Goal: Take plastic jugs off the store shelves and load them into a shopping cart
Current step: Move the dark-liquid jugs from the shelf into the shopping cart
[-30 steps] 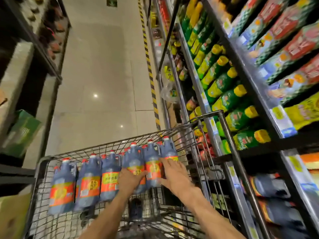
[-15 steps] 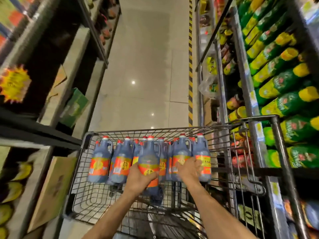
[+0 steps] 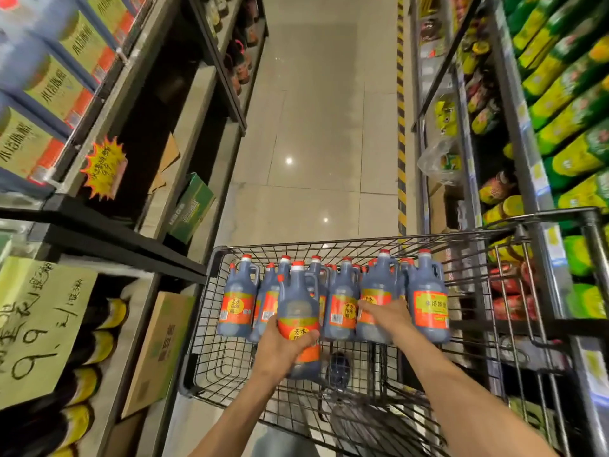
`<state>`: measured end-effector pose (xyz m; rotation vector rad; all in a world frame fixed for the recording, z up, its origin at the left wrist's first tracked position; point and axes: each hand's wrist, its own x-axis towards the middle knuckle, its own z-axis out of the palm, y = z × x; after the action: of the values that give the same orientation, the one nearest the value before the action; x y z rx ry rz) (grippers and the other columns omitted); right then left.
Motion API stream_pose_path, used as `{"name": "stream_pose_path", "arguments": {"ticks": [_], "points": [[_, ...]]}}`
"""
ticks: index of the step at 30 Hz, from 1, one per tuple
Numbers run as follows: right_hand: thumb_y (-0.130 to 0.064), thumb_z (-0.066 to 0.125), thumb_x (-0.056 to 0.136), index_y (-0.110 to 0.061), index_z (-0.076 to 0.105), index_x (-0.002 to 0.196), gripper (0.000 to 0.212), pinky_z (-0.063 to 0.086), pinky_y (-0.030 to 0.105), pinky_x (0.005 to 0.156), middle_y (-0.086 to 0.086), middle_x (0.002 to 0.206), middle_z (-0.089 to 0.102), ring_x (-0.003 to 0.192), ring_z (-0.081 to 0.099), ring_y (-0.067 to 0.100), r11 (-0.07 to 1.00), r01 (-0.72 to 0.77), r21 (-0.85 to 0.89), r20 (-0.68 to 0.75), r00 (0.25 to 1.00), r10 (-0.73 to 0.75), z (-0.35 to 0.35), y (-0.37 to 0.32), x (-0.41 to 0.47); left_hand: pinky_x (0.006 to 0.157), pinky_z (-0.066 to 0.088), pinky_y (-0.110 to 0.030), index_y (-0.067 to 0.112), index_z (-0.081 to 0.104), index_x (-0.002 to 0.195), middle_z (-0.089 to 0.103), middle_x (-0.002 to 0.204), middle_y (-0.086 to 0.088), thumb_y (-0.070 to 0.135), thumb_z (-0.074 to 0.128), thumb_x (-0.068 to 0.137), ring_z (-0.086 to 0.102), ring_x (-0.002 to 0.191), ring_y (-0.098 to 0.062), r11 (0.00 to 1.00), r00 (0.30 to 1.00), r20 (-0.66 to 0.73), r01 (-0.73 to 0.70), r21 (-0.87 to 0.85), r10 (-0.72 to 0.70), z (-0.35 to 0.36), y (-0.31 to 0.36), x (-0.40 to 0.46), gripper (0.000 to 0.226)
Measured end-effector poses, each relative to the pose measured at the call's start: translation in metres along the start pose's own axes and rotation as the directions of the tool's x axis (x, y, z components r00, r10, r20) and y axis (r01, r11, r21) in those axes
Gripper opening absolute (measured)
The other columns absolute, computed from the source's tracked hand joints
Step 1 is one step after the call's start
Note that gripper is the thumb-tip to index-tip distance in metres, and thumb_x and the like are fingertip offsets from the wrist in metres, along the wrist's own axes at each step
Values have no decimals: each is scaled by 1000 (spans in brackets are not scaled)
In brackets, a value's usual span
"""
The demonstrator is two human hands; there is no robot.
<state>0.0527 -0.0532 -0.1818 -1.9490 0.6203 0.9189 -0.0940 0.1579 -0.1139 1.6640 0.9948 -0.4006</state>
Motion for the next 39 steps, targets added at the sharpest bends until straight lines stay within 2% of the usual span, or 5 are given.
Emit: {"name": "stream_pose_path", "arguments": {"ticks": [12, 22, 26, 29, 39], "points": [[-25, 92, 75, -35, 54, 126, 64, 55, 32, 97, -8, 119, 74, 108, 70, 6, 936, 294, 195, 139, 936, -323, -39, 36, -130, 76, 54, -23, 26, 50, 130, 69, 111, 5, 46, 91, 69, 67, 96, -9, 944, 946, 164, -302, 130, 280, -6, 17, -40, 76], [-23, 95, 71, -14, 69, 116, 53, 60, 46, 92, 11, 106, 78, 99, 75, 26, 866, 443, 232, -234, 889, -392, -68, 133, -297, 88, 59, -51, 44, 51, 117, 73, 112, 7, 72, 90, 48, 72, 99, -19, 794, 761, 408, -595, 127, 505, 18, 9, -105, 84], [-3, 86, 80, -20, 64, 116, 45, 61, 32, 82, 5, 104, 79, 94, 75, 21, 810, 497, 313, -358, 851, -384, -75, 183, -372, 83, 56, -28, 35, 49, 124, 69, 108, 11, 39, 95, 66, 70, 98, -13, 690, 623, 545, -716, 106, 561, 27, 7, -191, 73], [-26, 94, 73, -22, 57, 132, 69, 60, 42, 93, 4, 118, 76, 105, 74, 22, 804, 484, 344, -425, 844, -326, -80, 229, -418, 66, 51, -8, 29, 49, 128, 67, 107, 17, 19, 93, 71, 68, 85, 12, 665, 513, 658, -746, 24, 552, 47, -4, -233, 73], [-45, 93, 70, -31, 43, 146, 92, 60, 39, 95, -7, 130, 70, 111, 71, 12, 743, 531, 407, -694, 709, -127, -102, 379, -551, 84, 61, -40, 34, 53, 126, 73, 114, 7, 55, 97, 54, 74, 96, -10, 559, 181, 904, -826, -74, 386, 143, -52, -378, 87]]}}
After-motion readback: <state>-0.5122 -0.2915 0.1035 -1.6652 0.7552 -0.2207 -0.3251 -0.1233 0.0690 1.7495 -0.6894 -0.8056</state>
